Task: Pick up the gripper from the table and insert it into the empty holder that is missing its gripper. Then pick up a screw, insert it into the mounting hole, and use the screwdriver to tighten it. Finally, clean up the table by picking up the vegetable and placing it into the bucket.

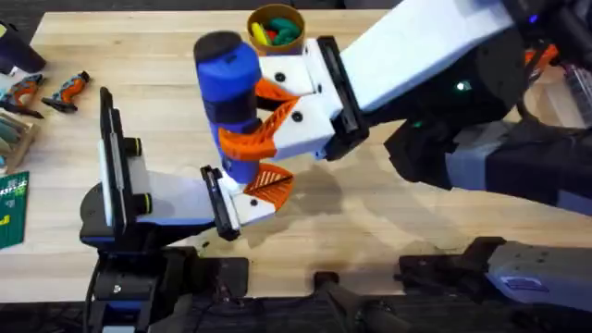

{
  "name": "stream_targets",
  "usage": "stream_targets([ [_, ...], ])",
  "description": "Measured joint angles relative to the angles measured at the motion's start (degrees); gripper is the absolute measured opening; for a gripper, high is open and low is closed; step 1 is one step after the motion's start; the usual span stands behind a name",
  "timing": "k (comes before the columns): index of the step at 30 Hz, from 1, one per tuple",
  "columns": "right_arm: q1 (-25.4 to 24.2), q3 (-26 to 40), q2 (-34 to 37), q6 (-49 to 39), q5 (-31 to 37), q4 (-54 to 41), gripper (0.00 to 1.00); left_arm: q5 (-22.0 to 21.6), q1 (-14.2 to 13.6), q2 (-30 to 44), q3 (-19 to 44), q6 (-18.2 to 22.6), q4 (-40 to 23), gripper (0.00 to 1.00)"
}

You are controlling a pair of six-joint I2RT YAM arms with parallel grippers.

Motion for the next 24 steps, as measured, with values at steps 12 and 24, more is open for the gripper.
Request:
stream_targets([
  [12,-0.6,2.6,0.0,0.7,-0.6,5.0,0.026,0.7,-0.2,0.0,0.0,0.5,-0.1,0.012],
  [24,-5.3,14.3,0.0,3.7,-7.2,-14.7,0.026,0.7,-0.2,0.0,0.0,0.5,-0.1,0.012],
])
